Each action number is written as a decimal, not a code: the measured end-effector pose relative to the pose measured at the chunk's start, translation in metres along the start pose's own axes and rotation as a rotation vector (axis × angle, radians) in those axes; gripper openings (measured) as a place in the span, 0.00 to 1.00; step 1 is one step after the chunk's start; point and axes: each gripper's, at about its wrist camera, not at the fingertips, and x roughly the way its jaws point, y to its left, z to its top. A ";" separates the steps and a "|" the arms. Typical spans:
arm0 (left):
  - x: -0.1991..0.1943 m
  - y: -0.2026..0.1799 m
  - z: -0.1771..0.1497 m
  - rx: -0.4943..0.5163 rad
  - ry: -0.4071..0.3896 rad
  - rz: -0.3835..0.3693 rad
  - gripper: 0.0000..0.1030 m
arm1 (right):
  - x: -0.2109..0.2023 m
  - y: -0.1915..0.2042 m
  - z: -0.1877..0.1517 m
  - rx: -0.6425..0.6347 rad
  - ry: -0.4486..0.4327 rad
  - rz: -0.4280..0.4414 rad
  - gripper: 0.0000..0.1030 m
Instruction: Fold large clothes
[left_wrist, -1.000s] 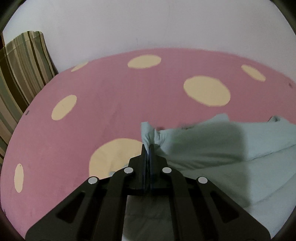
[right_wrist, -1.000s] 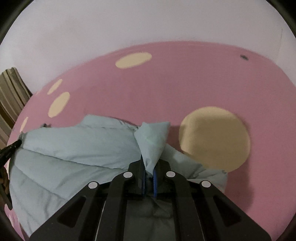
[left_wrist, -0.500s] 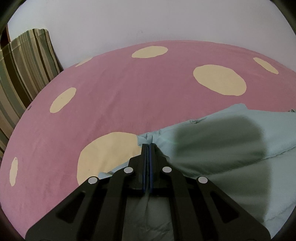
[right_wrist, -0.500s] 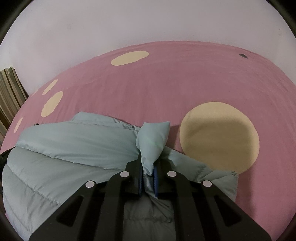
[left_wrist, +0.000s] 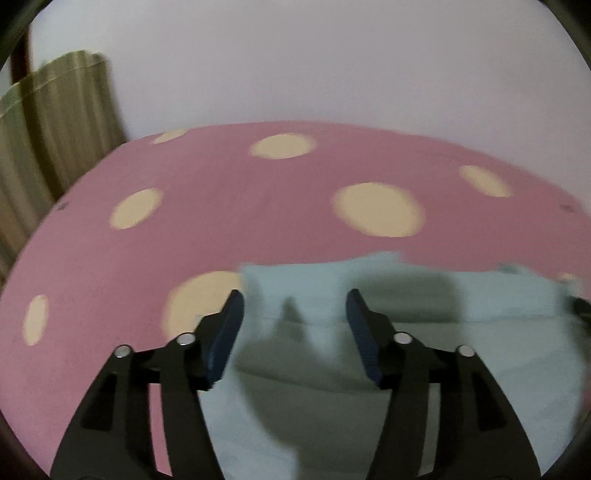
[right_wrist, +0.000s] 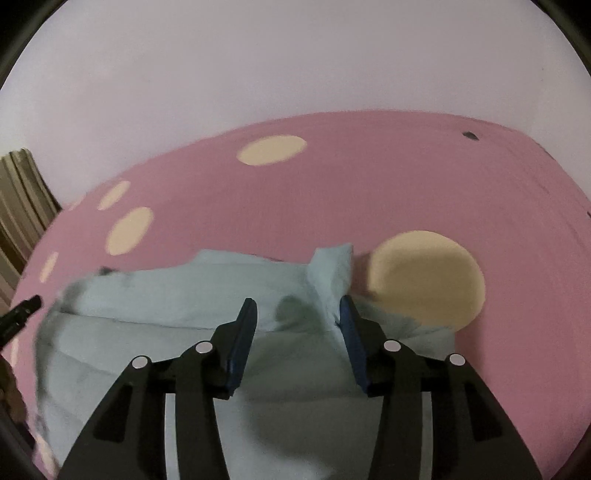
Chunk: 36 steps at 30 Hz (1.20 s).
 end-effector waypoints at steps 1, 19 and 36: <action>-0.005 -0.014 -0.002 0.012 -0.005 -0.034 0.61 | -0.004 0.010 -0.002 -0.005 -0.009 0.018 0.45; 0.066 -0.073 -0.044 0.100 0.052 0.010 0.64 | 0.062 0.081 -0.037 -0.154 0.030 -0.033 0.48; 0.051 -0.075 -0.069 0.096 0.068 -0.052 0.67 | 0.040 0.103 -0.067 -0.227 0.018 -0.029 0.50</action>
